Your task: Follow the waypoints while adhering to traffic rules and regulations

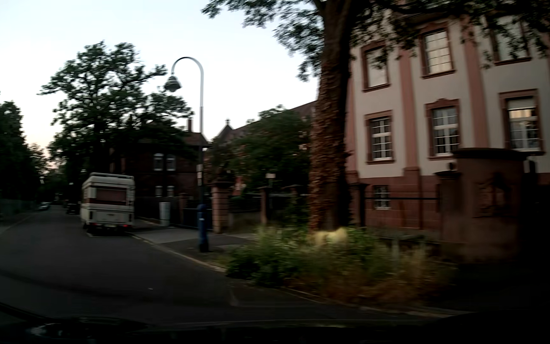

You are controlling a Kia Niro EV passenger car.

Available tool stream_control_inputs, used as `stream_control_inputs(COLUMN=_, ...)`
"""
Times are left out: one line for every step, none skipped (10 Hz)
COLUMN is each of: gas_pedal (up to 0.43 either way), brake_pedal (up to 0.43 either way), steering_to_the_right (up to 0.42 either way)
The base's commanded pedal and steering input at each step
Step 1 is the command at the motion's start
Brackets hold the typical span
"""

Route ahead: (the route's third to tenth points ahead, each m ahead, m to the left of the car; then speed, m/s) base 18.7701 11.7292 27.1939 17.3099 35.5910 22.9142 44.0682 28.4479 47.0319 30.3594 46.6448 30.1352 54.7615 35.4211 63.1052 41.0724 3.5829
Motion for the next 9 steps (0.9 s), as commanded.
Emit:
stream_control_inputs(gas_pedal=0.11, brake_pedal=0.0, steering_to_the_right=-0.556)
stream_control_inputs(gas_pedal=0.11, brake_pedal=0.0, steering_to_the_right=-0.518)
stream_control_inputs(gas_pedal=0.11, brake_pedal=0.0, steering_to_the_right=-0.478)
stream_control_inputs(gas_pedal=0.11, brake_pedal=0.0, steering_to_the_right=-0.444)
stream_control_inputs(gas_pedal=0.11, brake_pedal=0.0, steering_to_the_right=-0.406)
stream_control_inputs(gas_pedal=0.11, brake_pedal=0.0, steering_to_the_right=-0.381)
stream_control_inputs(gas_pedal=0.11, brake_pedal=0.0, steering_to_the_right=-0.361)
stream_control_inputs(gas_pedal=0.118, brake_pedal=0.0, steering_to_the_right=-0.343)
stream_control_inputs(gas_pedal=0.118, brake_pedal=0.0, steering_to_the_right=-0.325)
